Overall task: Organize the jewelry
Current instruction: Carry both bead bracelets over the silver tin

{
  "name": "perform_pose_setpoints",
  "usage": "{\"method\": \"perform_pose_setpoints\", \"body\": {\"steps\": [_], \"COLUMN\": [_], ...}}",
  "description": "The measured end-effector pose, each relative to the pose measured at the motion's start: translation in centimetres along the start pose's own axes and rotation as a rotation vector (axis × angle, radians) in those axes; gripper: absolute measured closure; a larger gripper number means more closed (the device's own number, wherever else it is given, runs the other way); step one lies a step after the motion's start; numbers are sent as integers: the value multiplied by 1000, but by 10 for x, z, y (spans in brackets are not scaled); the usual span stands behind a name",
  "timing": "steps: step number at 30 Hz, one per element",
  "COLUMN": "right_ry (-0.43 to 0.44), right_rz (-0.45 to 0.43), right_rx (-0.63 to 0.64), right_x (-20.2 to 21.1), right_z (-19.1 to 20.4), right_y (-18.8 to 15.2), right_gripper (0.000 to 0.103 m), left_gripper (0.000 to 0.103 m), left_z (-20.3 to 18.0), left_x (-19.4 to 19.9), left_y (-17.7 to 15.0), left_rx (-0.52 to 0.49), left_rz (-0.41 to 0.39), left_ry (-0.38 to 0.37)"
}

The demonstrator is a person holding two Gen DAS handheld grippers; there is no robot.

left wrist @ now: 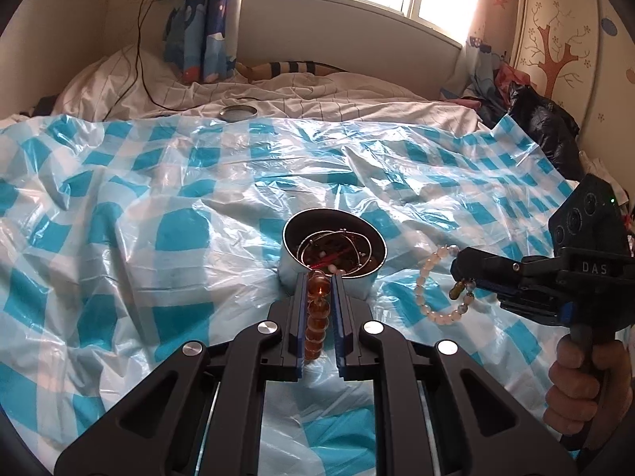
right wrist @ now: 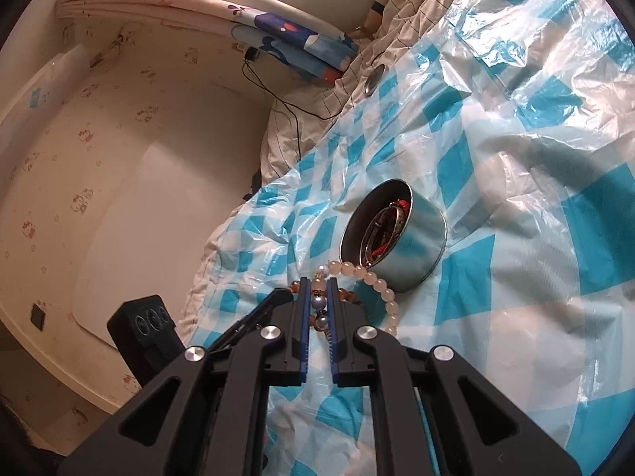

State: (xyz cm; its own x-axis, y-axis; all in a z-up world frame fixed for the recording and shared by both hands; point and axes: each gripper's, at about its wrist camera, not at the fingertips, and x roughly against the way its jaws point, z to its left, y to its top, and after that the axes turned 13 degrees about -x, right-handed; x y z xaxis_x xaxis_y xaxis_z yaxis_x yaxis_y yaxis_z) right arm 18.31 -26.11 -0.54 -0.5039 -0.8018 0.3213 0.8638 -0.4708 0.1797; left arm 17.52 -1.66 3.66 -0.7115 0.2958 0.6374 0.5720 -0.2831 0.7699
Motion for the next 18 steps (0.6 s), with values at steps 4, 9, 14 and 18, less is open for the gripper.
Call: {"method": "perform_pose_setpoints", "body": {"steps": [4,9,14,18], "right_ry": [-8,-17,-23,-25], "right_rz": [-5,-8,-5,-2], "right_rx": [10,16,22,33], "right_x": [0,-1,-3,-4], "right_z": [1,1,2,3], "right_y": [-1,-1,-1,-1], "right_gripper": [94,94,94,94], "left_gripper": [93,93,93,93], "left_z": [4,10,7,5], "left_x": [2,4,3,3], "left_y": [1,3,3,4], "left_rx": [12,21,8,-3], "left_rz": [-6,-13,-7,-4], "left_ry": [-3,3,5,9]}}
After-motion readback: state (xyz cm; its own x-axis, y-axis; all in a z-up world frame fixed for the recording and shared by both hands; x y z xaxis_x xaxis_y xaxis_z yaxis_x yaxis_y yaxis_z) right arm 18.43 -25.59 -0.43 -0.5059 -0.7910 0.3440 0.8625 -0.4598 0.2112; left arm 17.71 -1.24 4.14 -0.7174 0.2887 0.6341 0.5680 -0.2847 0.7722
